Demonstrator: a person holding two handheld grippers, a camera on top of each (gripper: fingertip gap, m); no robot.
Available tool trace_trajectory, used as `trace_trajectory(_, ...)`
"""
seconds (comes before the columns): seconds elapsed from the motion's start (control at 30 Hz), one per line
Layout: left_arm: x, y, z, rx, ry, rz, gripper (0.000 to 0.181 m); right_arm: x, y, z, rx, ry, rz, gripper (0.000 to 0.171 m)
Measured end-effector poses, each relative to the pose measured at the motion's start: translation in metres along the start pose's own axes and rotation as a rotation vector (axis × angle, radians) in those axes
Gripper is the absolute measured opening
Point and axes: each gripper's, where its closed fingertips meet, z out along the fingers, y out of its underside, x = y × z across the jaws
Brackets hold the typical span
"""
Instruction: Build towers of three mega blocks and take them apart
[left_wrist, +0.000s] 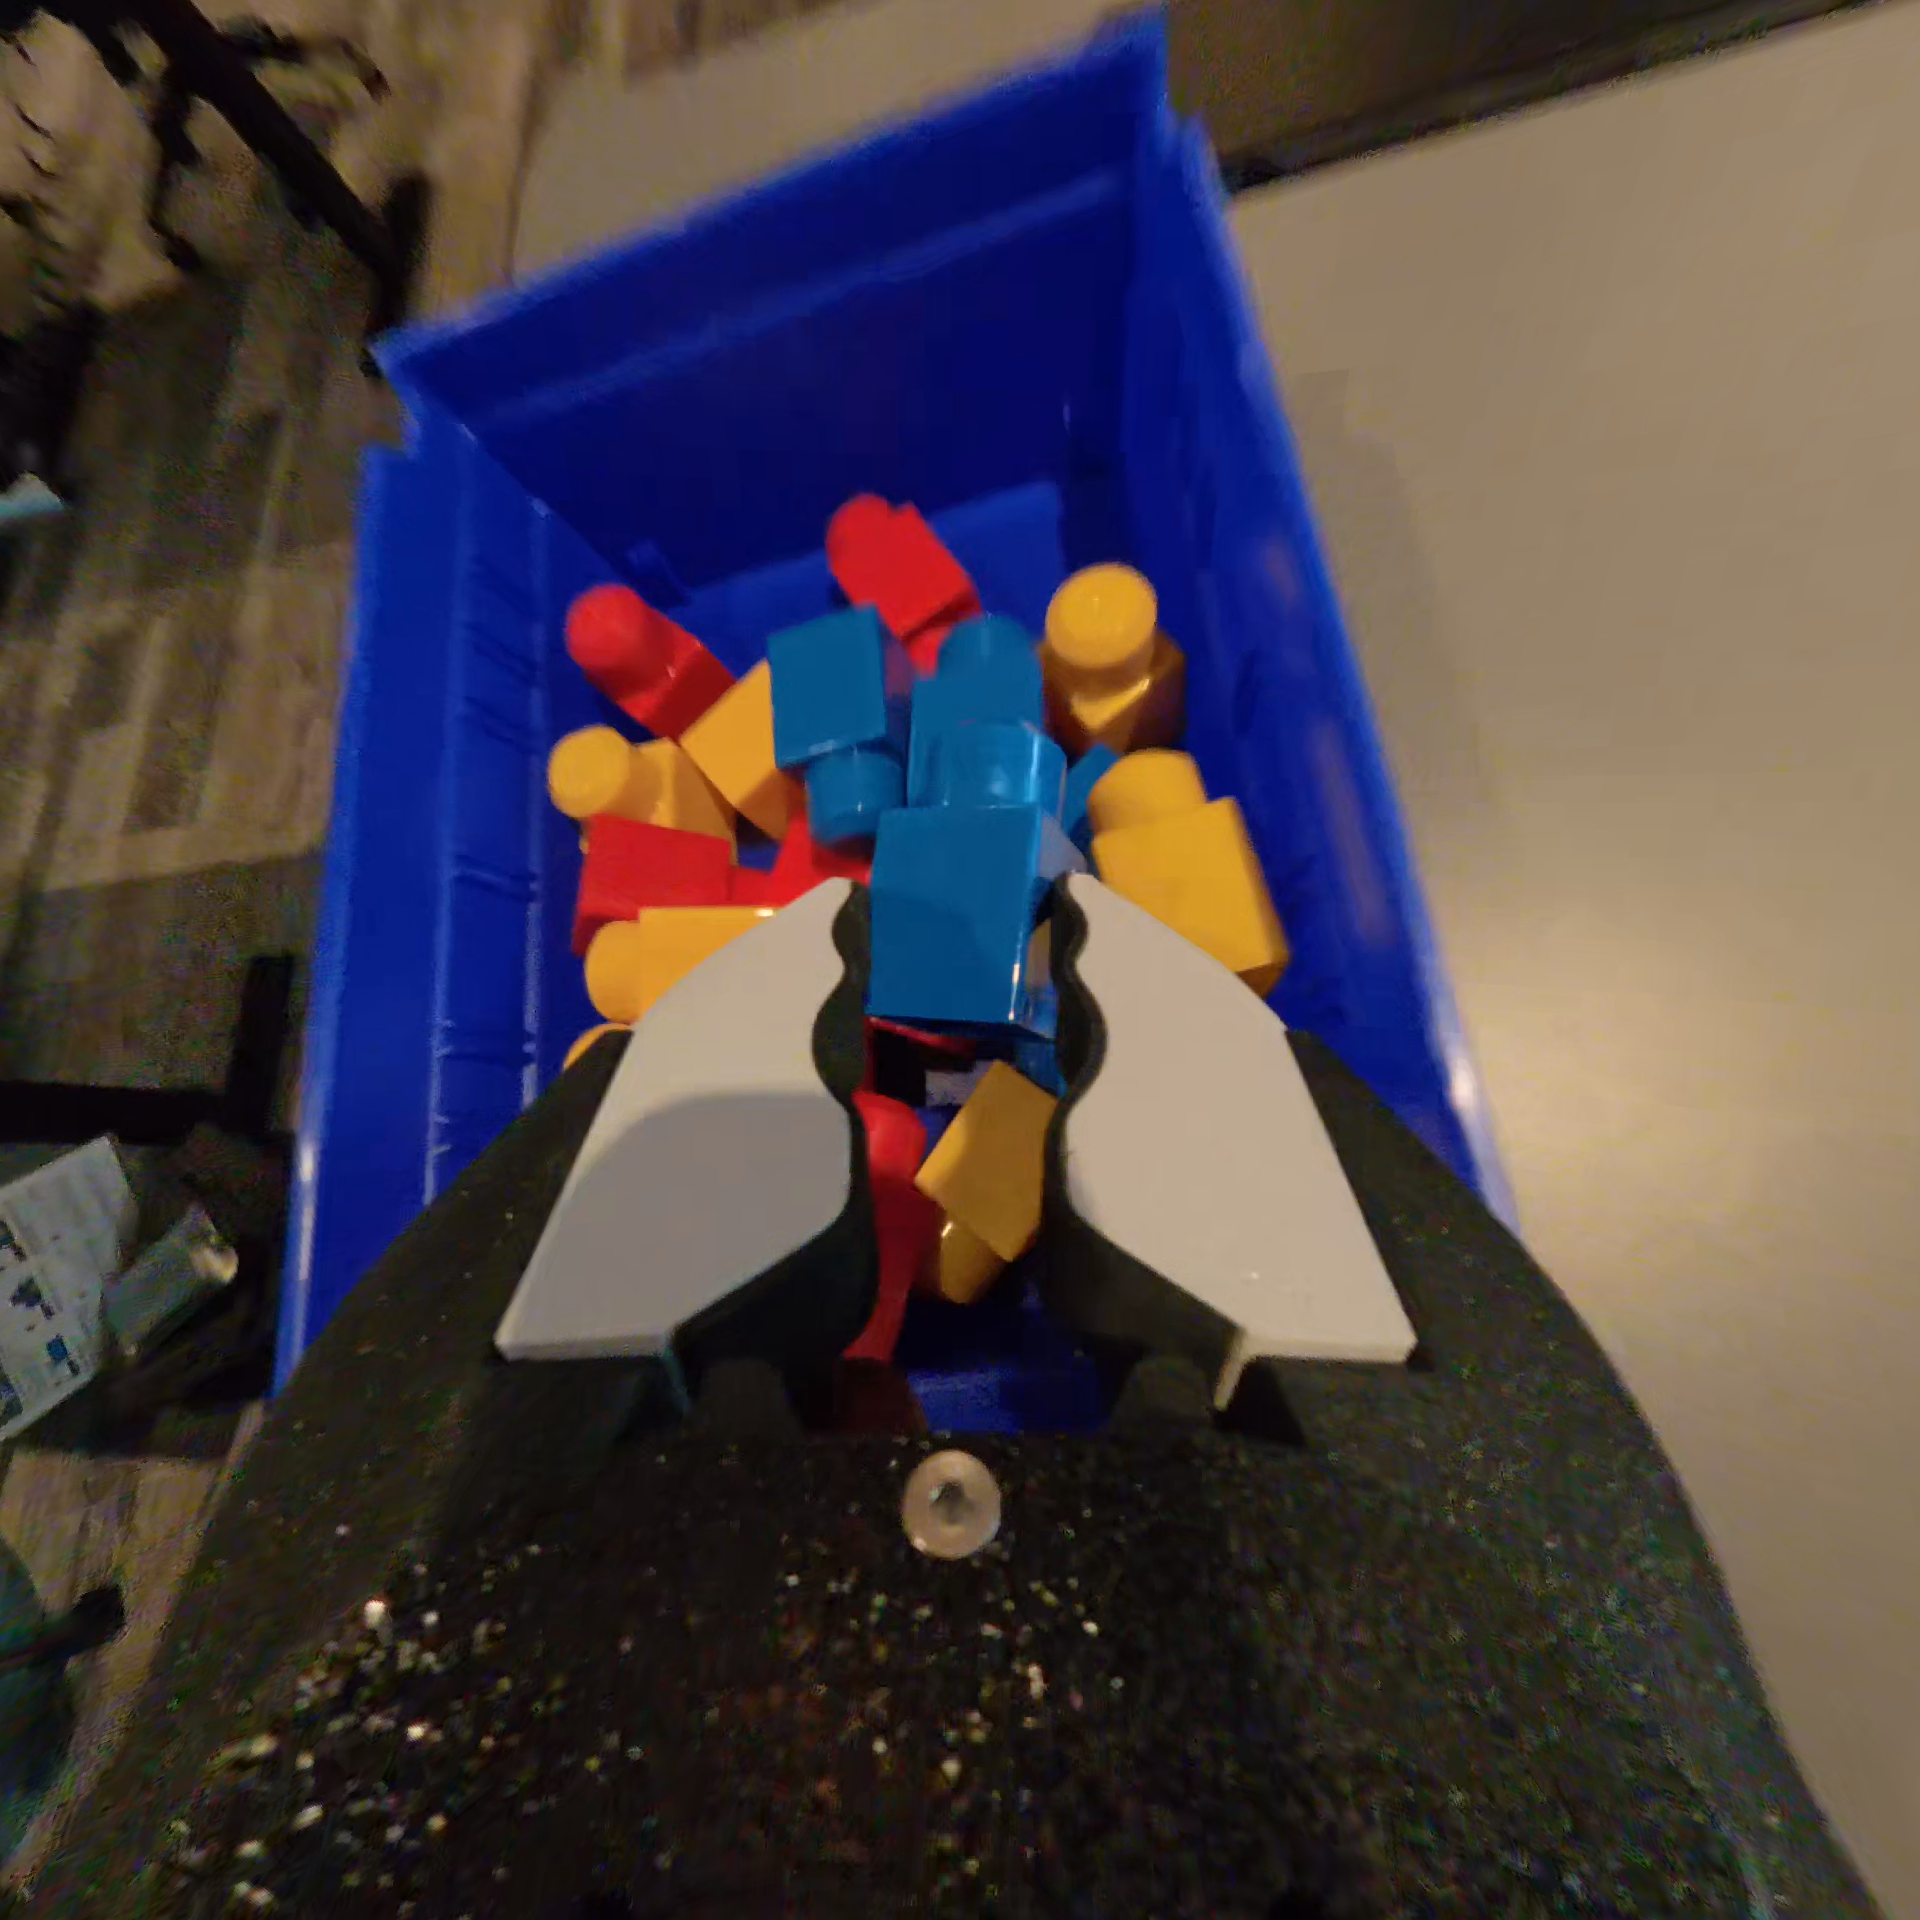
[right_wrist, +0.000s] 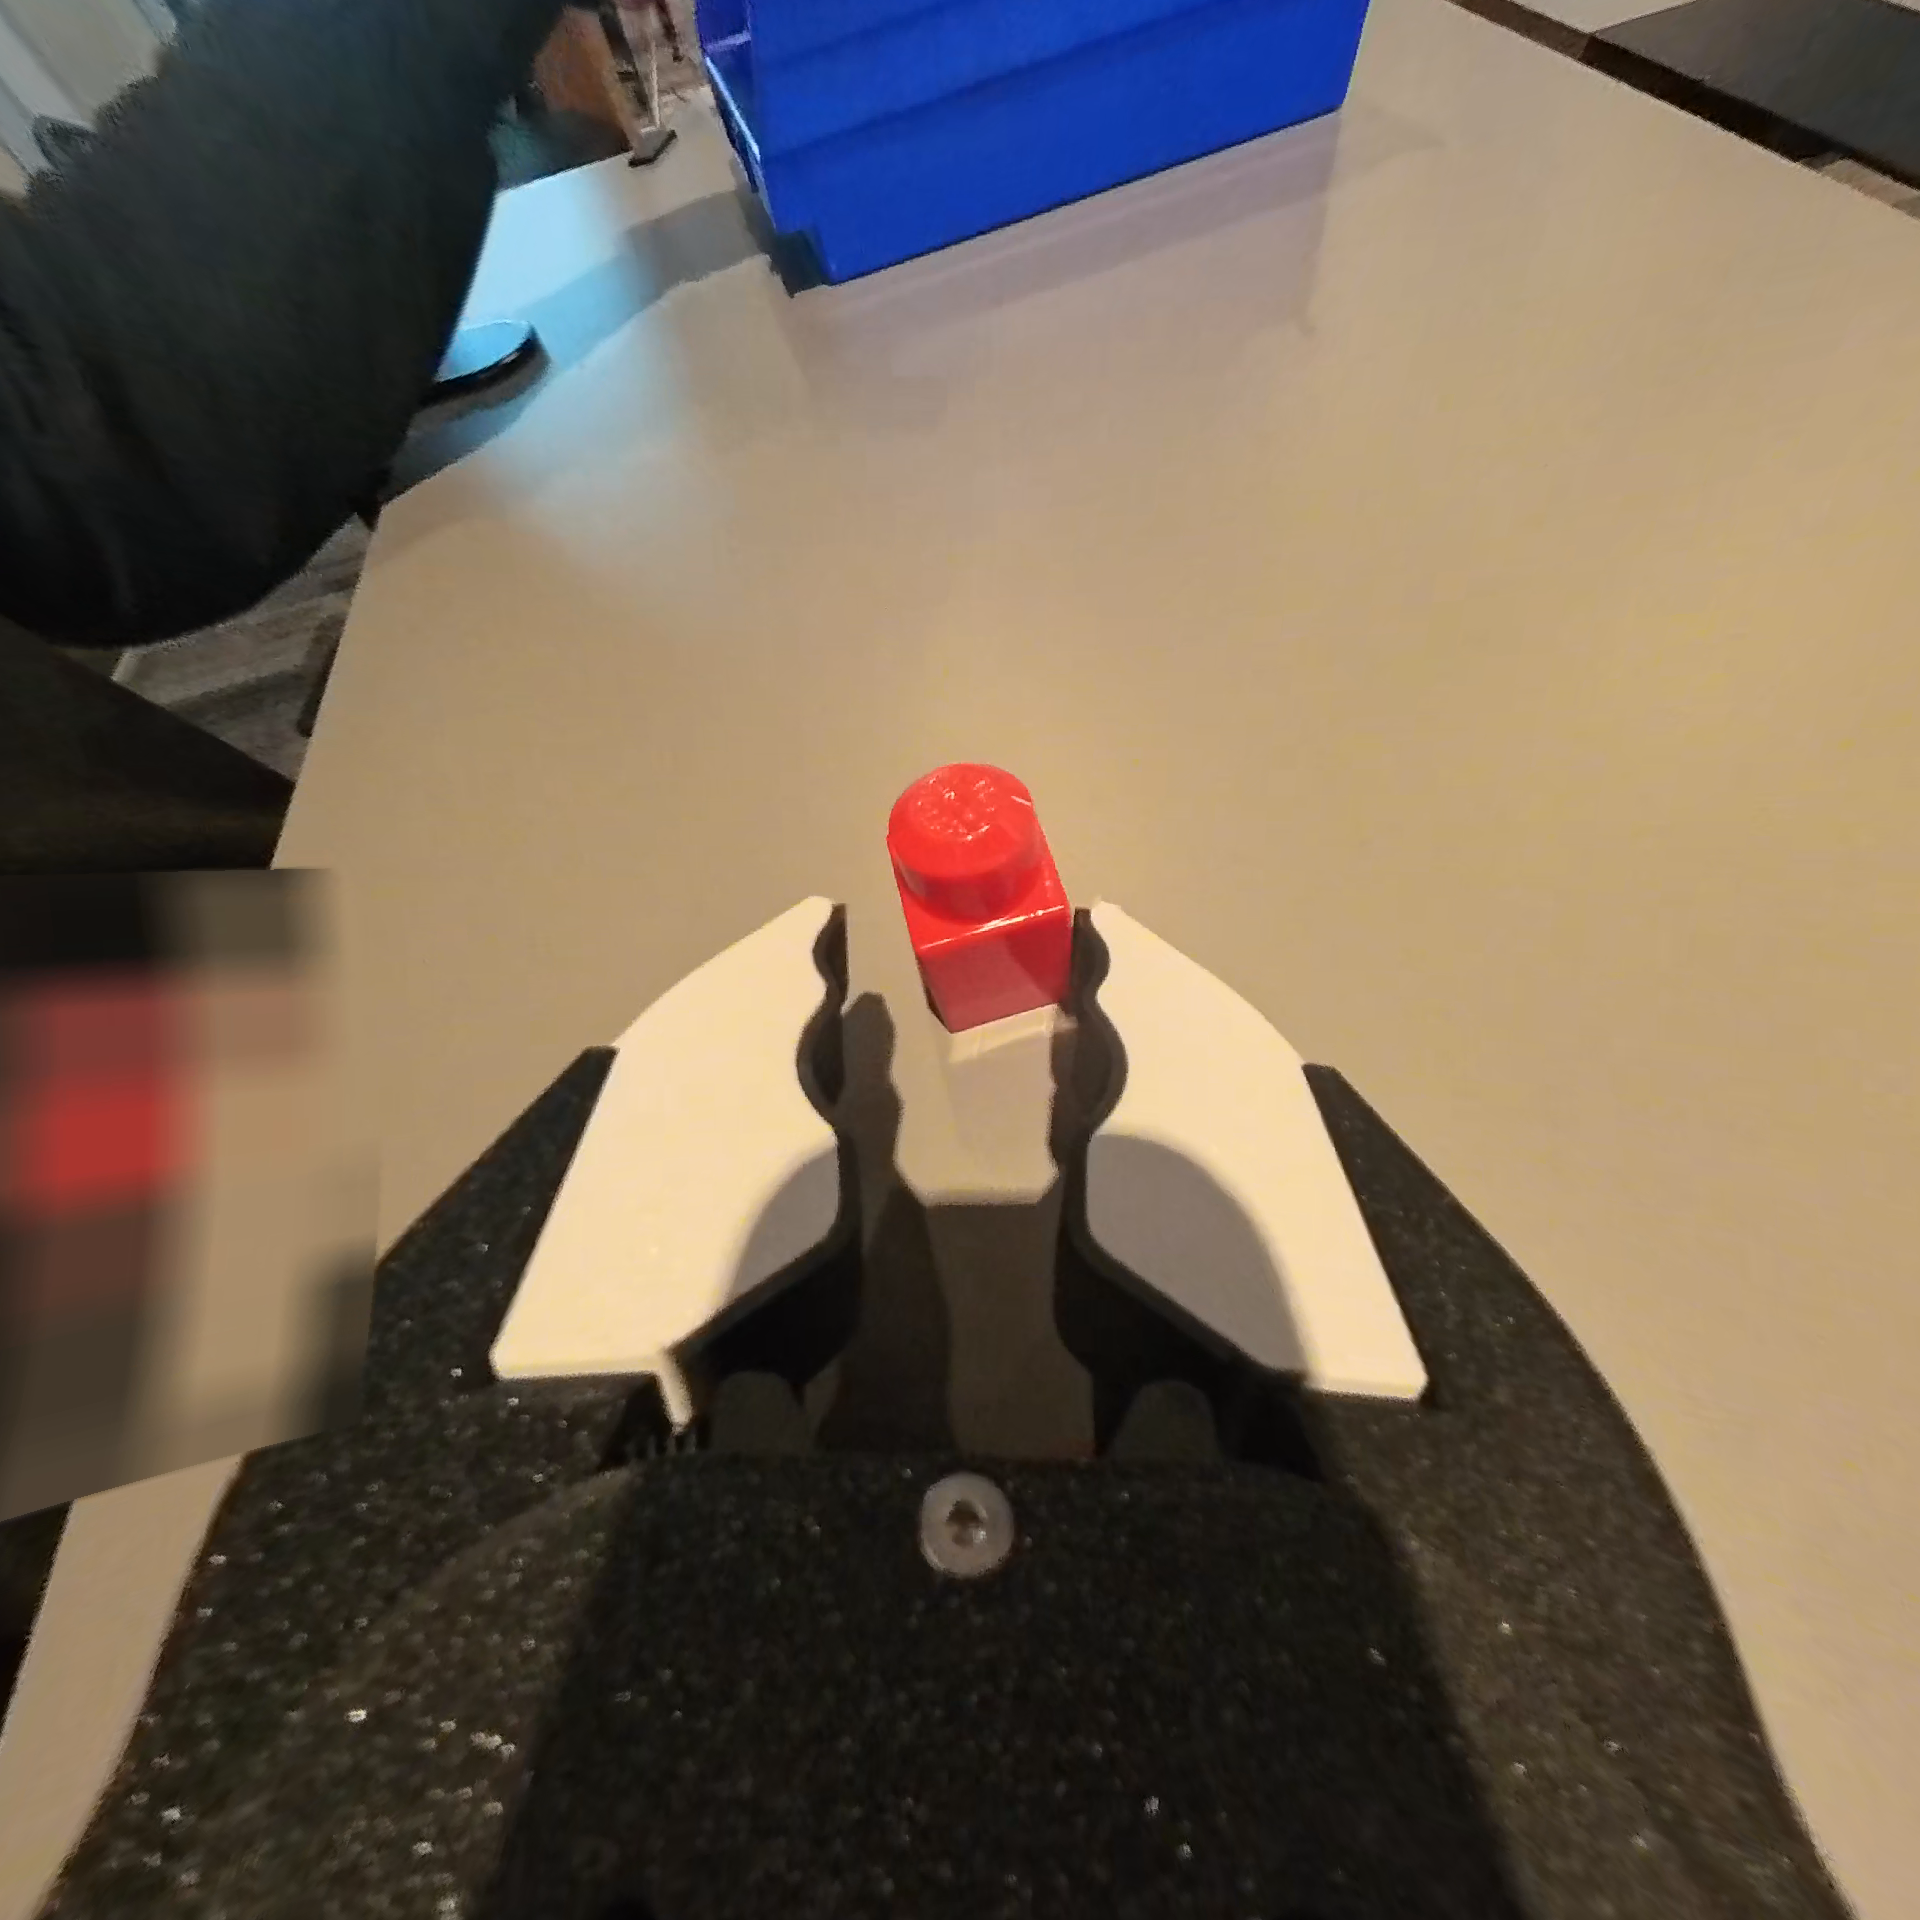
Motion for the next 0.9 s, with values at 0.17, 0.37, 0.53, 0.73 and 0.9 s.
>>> trace_trajectory(0.17,0.091,-0.072,-0.065,0.378,0.302,0.047,0.033,0.0,-0.005,-0.002,0.031,-0.009,0.004,0.042)
trace_trajectory(0.37,0.323,-0.097,-0.113,0.661,1.062,0.208,0.032,-0.002,-0.025,-0.01,0.182,-0.043,0.029,0.044)
trace_trajectory(0.53,0.428,-0.07,-0.123,0.634,1.344,0.245,0.033,0.005,-0.049,-0.027,0.365,-0.068,0.126,0.046)
trace_trajectory(0.73,0.441,-0.063,-0.118,0.623,1.334,0.209,0.032,0.008,-0.049,-0.027,0.38,-0.079,0.156,0.047)
trace_trajectory(0.9,0.434,-0.063,-0.125,0.631,1.383,0.163,0.032,0.003,-0.049,-0.016,0.358,-0.076,0.129,0.043)
